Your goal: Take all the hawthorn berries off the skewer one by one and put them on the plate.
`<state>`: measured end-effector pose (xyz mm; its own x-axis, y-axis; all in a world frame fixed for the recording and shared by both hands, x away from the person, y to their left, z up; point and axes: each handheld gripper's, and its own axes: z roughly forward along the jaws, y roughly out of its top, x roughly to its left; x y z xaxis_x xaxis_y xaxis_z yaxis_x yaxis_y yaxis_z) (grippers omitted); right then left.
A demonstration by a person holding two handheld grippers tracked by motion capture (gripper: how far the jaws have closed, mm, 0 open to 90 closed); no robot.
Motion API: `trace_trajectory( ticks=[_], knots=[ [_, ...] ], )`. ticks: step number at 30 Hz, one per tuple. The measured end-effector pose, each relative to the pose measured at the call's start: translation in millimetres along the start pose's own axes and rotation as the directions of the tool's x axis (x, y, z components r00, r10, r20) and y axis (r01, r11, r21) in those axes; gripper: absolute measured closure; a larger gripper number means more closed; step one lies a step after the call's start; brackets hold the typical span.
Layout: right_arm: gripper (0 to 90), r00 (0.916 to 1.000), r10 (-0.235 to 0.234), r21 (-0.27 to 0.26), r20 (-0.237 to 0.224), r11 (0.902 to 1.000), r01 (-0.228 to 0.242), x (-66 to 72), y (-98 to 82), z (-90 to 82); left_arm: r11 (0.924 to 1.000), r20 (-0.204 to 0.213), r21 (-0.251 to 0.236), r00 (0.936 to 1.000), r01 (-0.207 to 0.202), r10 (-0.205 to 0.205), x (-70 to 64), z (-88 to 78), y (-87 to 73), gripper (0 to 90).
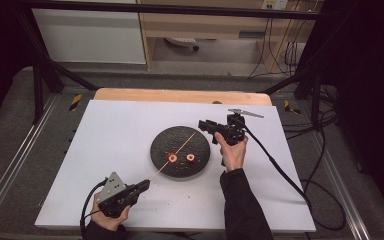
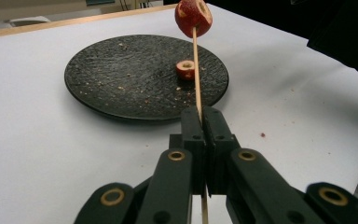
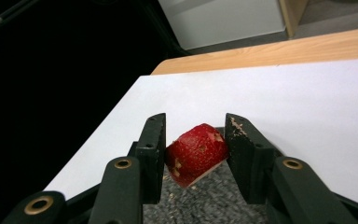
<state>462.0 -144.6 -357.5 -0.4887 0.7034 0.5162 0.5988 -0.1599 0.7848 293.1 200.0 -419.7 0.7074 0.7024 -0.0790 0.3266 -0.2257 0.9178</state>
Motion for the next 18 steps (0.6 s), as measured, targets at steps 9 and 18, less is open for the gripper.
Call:
trace_trajectory(
  ticks=[9, 18],
  knots=[
    [60.4, 0.9987, -0.031, 0.014, 0.039, 0.9994, 0.031, -7.7, 2.8, 6.3, 0.9998, -0.016, -0.012, 0.9997, 0.018, -0.018, 6.3, -3.1, 0.7, 88.2],
    [60.3, 0.9979, -0.047, 0.098, 0.045, 0.9943, 0.042, -10.9, -23.2, 40.1, 0.9996, -0.023, -0.013, 0.9994, 0.026, -0.027, 8.2, -3.6, 0.6, 88.2]
  ],
)
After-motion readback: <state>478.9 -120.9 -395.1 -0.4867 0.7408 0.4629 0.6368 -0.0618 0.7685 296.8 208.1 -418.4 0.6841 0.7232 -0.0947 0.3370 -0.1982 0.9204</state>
